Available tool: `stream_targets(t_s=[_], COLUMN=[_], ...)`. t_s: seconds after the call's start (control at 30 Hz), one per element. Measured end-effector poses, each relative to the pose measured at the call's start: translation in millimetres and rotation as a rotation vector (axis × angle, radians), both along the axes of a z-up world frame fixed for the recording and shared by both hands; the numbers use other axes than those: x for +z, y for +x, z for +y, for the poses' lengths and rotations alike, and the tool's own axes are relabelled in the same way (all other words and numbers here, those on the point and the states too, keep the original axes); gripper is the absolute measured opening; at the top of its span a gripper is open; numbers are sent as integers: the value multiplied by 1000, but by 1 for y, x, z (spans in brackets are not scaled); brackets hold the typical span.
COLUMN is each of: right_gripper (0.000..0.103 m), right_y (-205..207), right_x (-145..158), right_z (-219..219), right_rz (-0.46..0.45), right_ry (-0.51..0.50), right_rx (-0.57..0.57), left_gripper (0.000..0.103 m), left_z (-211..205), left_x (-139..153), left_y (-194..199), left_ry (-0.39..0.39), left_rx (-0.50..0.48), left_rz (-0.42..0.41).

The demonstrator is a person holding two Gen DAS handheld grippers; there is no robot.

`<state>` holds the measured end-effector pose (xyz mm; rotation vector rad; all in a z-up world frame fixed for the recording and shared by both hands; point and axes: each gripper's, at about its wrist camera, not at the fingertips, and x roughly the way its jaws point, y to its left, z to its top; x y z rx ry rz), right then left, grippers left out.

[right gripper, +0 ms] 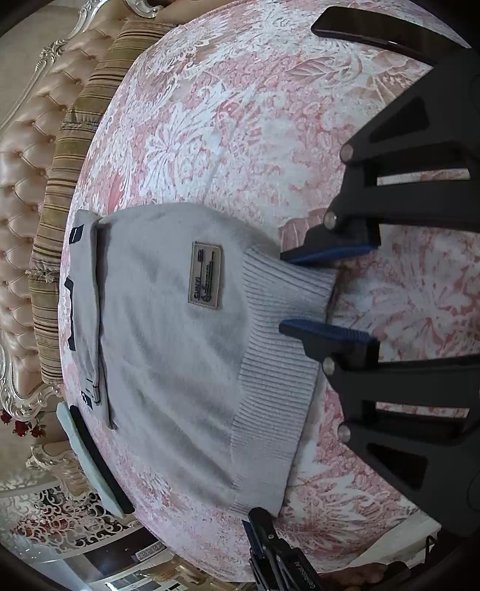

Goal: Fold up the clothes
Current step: 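Grasp the ribbed hem with the left tool while the right tool grasps it too, then lift the held hem with both tools and fold it toward the collar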

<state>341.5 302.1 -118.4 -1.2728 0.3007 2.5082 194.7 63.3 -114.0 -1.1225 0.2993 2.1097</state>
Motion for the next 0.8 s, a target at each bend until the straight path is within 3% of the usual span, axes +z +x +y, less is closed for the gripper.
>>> stream_targets(t_s=[0.03, 0.2, 0.43, 0.8], right_gripper=[20, 14, 13, 13], right_y=[0, 2, 8, 7], right_x=[0, 2, 7, 7], right_z=[0, 2, 6, 5], right_rz=[2, 18, 52, 39], right_ry=[-2, -33, -74, -62], right_rx=[4, 10, 7, 15], left_gripper=[16, 16, 26, 27], left_z=[0, -2, -9, -25], left_x=[0, 0, -1, -1], left_y=[0, -1, -7, -4], left_ry=[2, 19, 84, 122], left_rx=[0, 2, 18, 46], left_rz=[-1, -15, -80, -104])
